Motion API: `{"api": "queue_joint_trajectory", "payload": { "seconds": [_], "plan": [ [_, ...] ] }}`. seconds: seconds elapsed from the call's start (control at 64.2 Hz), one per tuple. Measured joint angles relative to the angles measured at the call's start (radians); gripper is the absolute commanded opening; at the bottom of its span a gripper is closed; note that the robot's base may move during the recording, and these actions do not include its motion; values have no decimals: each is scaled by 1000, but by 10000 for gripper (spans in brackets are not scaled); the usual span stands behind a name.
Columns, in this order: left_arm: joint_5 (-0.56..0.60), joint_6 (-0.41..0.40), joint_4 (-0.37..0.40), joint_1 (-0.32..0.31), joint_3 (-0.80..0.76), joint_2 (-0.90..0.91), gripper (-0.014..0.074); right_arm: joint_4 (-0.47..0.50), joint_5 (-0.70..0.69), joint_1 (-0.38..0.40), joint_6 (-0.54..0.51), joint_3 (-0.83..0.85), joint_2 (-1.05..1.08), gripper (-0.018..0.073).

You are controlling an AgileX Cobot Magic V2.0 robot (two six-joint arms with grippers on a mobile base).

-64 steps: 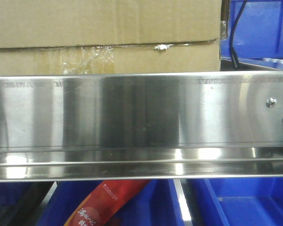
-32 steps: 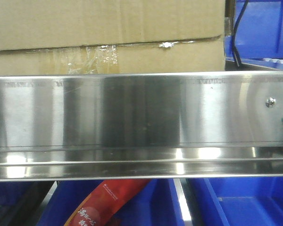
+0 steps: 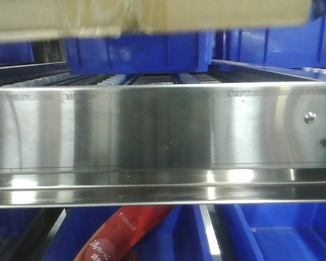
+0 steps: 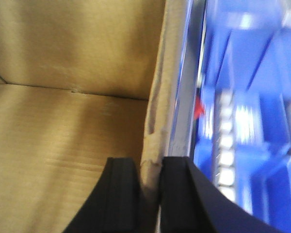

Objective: Grab carton from right shelf to conveyor
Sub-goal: 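Pull the held carton back toward the robot, clear of the shelf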

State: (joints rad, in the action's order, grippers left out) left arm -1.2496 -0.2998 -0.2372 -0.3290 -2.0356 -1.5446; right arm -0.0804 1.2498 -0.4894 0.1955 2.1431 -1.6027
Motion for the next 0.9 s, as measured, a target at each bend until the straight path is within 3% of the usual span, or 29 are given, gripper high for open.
{"api": "queue_joint_trajectory", "payload": {
  "seconds": [0.202, 0.498, 0.903],
  "plan": [
    [-21, -44, -111, -127, 22, 70, -20, -65, 6, -57, -4, -93, 101, -68],
    [-46, -98, -123, -238, 219, 130, -20, -80, 24, -65, -2, -388, 251, -68],
    [-46, -104, -110, -248, 272, 135, -20, -86, 26, -71, 0, -451, 279, -68]
  ]
}}
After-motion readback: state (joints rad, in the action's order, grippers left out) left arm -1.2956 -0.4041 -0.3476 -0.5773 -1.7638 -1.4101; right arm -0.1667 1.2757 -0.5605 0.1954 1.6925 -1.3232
